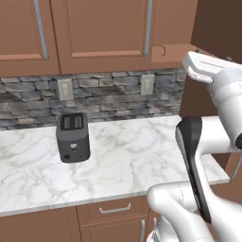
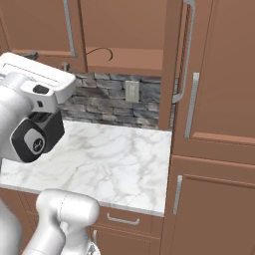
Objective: Open the cabinet and move the ladle to the pot. Then close the cabinet.
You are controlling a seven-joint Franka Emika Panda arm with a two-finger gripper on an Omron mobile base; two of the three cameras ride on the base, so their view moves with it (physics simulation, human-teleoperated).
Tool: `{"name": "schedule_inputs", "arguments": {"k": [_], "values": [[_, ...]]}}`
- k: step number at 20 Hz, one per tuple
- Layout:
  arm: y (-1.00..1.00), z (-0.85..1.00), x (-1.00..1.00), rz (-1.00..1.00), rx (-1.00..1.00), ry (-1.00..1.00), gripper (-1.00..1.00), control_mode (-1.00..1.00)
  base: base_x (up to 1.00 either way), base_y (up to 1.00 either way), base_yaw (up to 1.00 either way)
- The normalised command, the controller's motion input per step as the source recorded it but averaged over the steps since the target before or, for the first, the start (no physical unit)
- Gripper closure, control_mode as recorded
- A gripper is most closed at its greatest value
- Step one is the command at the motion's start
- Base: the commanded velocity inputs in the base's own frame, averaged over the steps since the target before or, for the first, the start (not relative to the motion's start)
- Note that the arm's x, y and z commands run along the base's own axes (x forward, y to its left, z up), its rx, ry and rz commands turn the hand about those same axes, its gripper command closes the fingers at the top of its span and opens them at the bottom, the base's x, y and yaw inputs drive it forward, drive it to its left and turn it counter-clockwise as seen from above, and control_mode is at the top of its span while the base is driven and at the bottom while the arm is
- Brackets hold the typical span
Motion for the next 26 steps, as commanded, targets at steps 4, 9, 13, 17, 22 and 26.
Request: {"name": "schedule_inputs", "arguments": {"k": [4,9,13,17,22,26], "values": [[0.31,0.00,0.26,0.05,-0.05,0.01,-1.00,-1.00,0.00,0.00,0.00],[0.36,0.00,0.27,0.03,-0.07,0.00,-1.00,-1.00,0.00,0.00,0.00],[0.26,0.00,0.39,0.00,-0.09,0.04,-1.00,-1.00,0.00,0.00,0.00],[0.22,0.00,0.48,0.02,-0.08,0.00,-1.00,-1.00,0.00,0.00,0.00],[0.04,0.00,0.50,0.02,-0.04,0.00,-1.00,-1.00,0.00,0.00,0.00],[0.00,-0.01,0.48,0.00,0.00,0.00,-1.00,-1.00,0.00,0.00,0.00]]}}
